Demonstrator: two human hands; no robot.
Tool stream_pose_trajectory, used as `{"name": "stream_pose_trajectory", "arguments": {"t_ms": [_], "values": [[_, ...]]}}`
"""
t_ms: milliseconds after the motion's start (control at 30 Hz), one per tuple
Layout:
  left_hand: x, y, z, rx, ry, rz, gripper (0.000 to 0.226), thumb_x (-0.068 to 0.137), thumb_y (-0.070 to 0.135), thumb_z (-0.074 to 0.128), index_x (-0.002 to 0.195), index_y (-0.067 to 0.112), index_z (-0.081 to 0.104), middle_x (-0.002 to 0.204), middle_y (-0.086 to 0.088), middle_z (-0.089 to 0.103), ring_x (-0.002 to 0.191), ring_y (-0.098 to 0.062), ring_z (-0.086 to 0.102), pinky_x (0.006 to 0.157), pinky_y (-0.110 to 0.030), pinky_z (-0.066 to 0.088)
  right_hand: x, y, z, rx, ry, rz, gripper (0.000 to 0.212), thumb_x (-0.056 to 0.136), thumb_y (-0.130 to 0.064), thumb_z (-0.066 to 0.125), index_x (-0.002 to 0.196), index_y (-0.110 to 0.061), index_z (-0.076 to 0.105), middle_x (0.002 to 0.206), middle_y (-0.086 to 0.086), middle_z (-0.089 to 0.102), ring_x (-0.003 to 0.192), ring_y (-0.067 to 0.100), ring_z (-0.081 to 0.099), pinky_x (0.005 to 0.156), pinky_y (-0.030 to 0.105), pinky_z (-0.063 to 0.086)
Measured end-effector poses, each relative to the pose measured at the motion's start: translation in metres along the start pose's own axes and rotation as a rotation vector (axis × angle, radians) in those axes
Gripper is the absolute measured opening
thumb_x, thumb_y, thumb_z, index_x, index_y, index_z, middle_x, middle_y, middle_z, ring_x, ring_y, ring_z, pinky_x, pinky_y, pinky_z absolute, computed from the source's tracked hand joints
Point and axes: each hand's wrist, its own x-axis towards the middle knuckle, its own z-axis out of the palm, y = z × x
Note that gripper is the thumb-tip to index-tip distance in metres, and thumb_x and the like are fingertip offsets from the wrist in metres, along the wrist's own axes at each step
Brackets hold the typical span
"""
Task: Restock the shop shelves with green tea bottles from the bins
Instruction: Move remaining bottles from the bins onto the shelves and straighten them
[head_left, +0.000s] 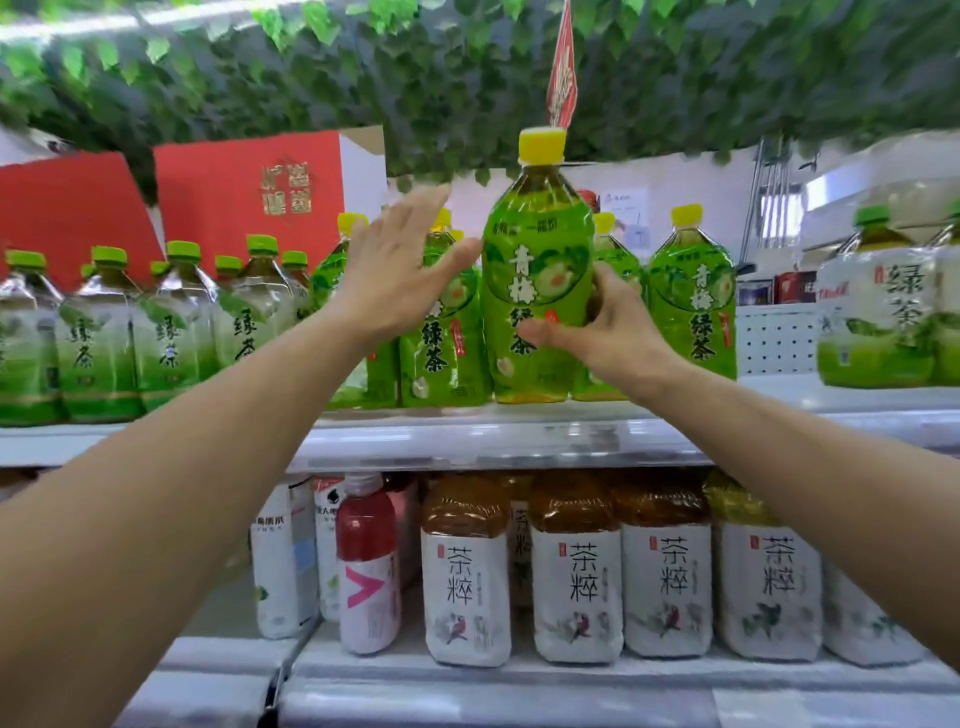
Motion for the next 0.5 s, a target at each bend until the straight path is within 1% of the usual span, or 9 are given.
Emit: {"name": "stream_pose_trajectory", "arguments": {"t_ms": [100, 167, 200, 233, 300, 367, 400, 433, 500], "values": [[-0.006, -0.017, 0.006, 0.117, -0.143, 0.029, 0.096, 0.088, 0.065, 0.057, 0.160, 0.028, 0.006, 0.169, -0.002, 0.007, 0.155, -0.021, 0.007, 0.122, -0.047, -0.012, 0.002, 0.011, 0.005, 0.030, -0.003, 0.064, 0.062, 0.064, -0.031, 0.092, 0.115, -0.019, 0.060, 0.101, -0.005, 0.074, 0.092, 0.004, 0.071, 0.085, 0.030, 0.059], [-0.010, -0.024, 0.008, 0.199, -0.239, 0.060, 0.117, 0.075, 0.072, 0.067, 0.160, 0.030, -0.002, 0.169, 0.001, 0.001, 0.155, -0.019, 0.003, 0.119, -0.045, -0.018, 0.002, 0.014, 0.003, 0.032, -0.020, 0.094, 0.051, 0.064, -0.032, 0.092, 0.104, -0.026, 0.061, 0.090, -0.012, 0.075, 0.084, -0.006, 0.069, 0.071, 0.017, 0.058], [-0.011, -0.026, 0.009, 0.243, -0.274, 0.072, 0.126, 0.069, 0.075, 0.070, 0.160, 0.030, -0.005, 0.169, 0.002, -0.003, 0.155, -0.019, 0.001, 0.119, -0.046, -0.020, 0.002, 0.014, 0.003, 0.027, -0.032, 0.110, 0.051, 0.062, -0.035, 0.092, 0.102, -0.027, 0.062, 0.087, -0.014, 0.075, 0.083, -0.005, 0.069, 0.068, 0.014, 0.056], [-0.011, -0.028, 0.011, 0.285, -0.292, 0.084, 0.133, 0.064, 0.077, 0.072, 0.159, 0.029, -0.008, 0.169, 0.004, -0.007, 0.155, -0.018, -0.002, 0.120, -0.048, -0.019, 0.002, 0.013, 0.003, 0.023, -0.053, 0.129, 0.057, 0.057, -0.041, 0.091, 0.104, -0.025, 0.063, 0.090, -0.012, 0.076, 0.086, 0.000, 0.071, 0.071, 0.017, 0.058], [-0.012, -0.030, 0.015, 0.354, -0.288, 0.104, 0.144, 0.056, 0.079, 0.075, 0.158, 0.028, -0.011, 0.168, 0.005, -0.011, 0.155, -0.017, -0.006, 0.122, -0.051, -0.016, 0.003, 0.011, 0.003, -0.012, -0.098, 0.161, 0.081, 0.048, -0.055, 0.087, 0.117, -0.019, 0.064, 0.105, -0.004, 0.074, 0.098, 0.013, 0.071, 0.082, 0.028, 0.060], [-0.012, -0.032, 0.020, 0.413, -0.267, 0.122, 0.150, 0.051, 0.080, 0.077, 0.158, 0.027, -0.015, 0.168, 0.003, -0.013, 0.155, -0.018, -0.008, 0.122, -0.051, -0.015, 0.005, 0.006, 0.003, -0.067, -0.130, 0.206, 0.109, 0.042, -0.065, 0.083, 0.134, -0.014, 0.055, 0.122, 0.005, 0.067, 0.111, 0.023, 0.065, 0.096, 0.041, 0.055], [-0.013, -0.033, 0.023, 0.441, -0.260, 0.127, 0.152, 0.050, 0.080, 0.077, 0.157, 0.026, -0.016, 0.168, 0.002, -0.014, 0.155, -0.018, -0.008, 0.122, -0.051, -0.015, 0.006, 0.005, 0.003, -0.076, -0.145, 0.246, 0.114, 0.043, -0.065, 0.082, 0.138, -0.011, 0.051, 0.126, 0.008, 0.065, 0.115, 0.026, 0.063, 0.101, 0.046, 0.051], [-0.013, -0.034, 0.025, 0.464, -0.253, 0.128, 0.154, 0.050, 0.081, 0.077, 0.157, 0.025, -0.018, 0.167, 0.002, -0.015, 0.155, -0.019, -0.009, 0.122, -0.050, -0.015, 0.006, 0.005, 0.003, -0.085, -0.149, 0.281, 0.108, 0.046, -0.063, 0.083, 0.136, -0.011, 0.052, 0.124, 0.008, 0.066, 0.114, 0.027, 0.063, 0.103, 0.049, 0.049], [-0.014, -0.035, 0.030, 0.486, -0.238, 0.127, 0.155, 0.049, 0.081, 0.076, 0.156, 0.025, -0.021, 0.167, 0.001, -0.017, 0.155, -0.021, -0.010, 0.120, -0.047, -0.017, 0.004, 0.005, 0.007, -0.172, -0.144, 0.300, 0.086, 0.059, -0.054, 0.084, 0.127, -0.012, 0.055, 0.117, 0.007, 0.068, 0.109, 0.026, 0.064, 0.102, 0.049, 0.049]]}}
